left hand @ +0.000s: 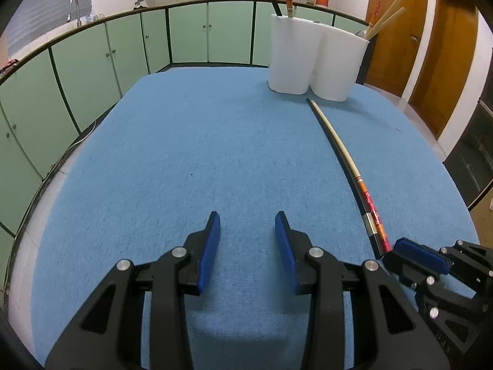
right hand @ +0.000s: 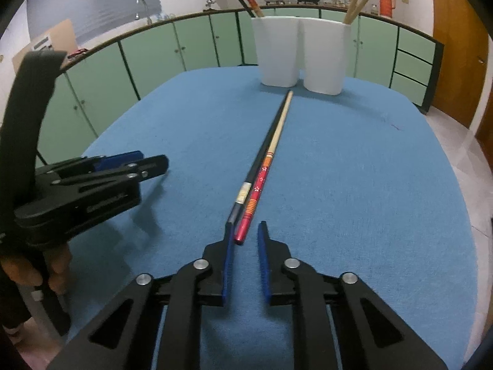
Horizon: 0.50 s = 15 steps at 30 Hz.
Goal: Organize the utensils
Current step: 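Close the right tool on the red-patterned chopstick beside the black one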
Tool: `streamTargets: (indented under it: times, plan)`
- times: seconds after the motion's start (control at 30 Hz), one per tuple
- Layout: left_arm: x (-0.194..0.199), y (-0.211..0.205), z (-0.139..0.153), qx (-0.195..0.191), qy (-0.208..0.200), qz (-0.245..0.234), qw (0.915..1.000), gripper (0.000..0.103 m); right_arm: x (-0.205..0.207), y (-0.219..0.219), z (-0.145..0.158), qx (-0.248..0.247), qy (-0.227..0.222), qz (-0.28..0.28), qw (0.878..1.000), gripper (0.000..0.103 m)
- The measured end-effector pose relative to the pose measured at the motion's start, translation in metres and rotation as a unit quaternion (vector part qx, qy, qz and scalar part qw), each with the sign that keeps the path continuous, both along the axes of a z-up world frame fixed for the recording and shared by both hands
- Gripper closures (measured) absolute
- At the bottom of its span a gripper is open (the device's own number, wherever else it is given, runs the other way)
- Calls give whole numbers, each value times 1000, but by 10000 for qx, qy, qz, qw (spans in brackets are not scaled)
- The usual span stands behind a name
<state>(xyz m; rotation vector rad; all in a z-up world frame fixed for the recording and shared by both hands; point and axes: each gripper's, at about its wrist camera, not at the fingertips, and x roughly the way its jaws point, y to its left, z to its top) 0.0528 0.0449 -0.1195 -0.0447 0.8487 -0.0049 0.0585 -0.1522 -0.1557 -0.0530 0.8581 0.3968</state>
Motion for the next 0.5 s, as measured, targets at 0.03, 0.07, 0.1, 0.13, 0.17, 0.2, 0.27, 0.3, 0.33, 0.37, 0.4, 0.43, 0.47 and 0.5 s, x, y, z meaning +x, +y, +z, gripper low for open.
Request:
streamTargets:
  times: [0.03, 0.07, 0.1, 0.13, 0.17, 0.2, 0.27, 0.3, 0.33, 0.37, 0.4, 0.43, 0.47, 0.5]
  plan:
    - [0, 0, 0, 5, 2, 0, 10000, 67, 1, -3, 0, 38, 5, -50, 10000, 90]
    - [0, -1, -1, 7, 7, -2, 10000, 67, 1, -5, 0, 60, 6, -71, 10000, 90]
    - [0, -1, -1, 12, 13, -2, 10000, 67, 1, -8, 0, 97, 7, -106, 9999, 90]
    - [1, -1, -1, 17, 19, -5, 10000, 67, 1, -10, 0, 114, 7, -145, 9998, 90]
    - [1, -2, -1, 22, 22, -8, 10000, 67, 1, -12, 0, 127, 3, -168, 9998, 90]
    - [1, -2, -1, 27, 22, -9, 10000, 67, 0, -13, 1, 140, 0, -167, 9998, 90]
    - [1, -2, -1, 38, 17, -16, 10000, 67, -1, -12, 1, 160, -13, -114, 9998, 89]
    - [1, -3, -1, 47, 26, -19, 10000, 66, -2, -10, 0, 150, -15, -55, 9999, 89]
    - [2, -3, -1, 54, 33, -18, 10000, 66, -3, -9, -1, 124, -17, -21, 9999, 88]
    - [2, -3, -1, 64, 42, -22, 10000, 66, -4, -7, -1, 88, -17, 8, 10000, 88]
    - [2, -4, -1, 70, 44, -29, 10000, 66, -4, -7, -1, 62, -15, 9, 10000, 88]
    - [2, -4, -1, 81, 39, -39, 10000, 66, -3, -6, -2, 32, -4, -2, 10000, 88]
    - [2, -4, -1, 87, 36, -45, 9999, 66, -2, -6, -2, 21, -3, -20, 10000, 89]
    - [2, -5, -1, 97, 34, -53, 9999, 66, -1, -5, -1, 13, -1, -29, 10000, 89]
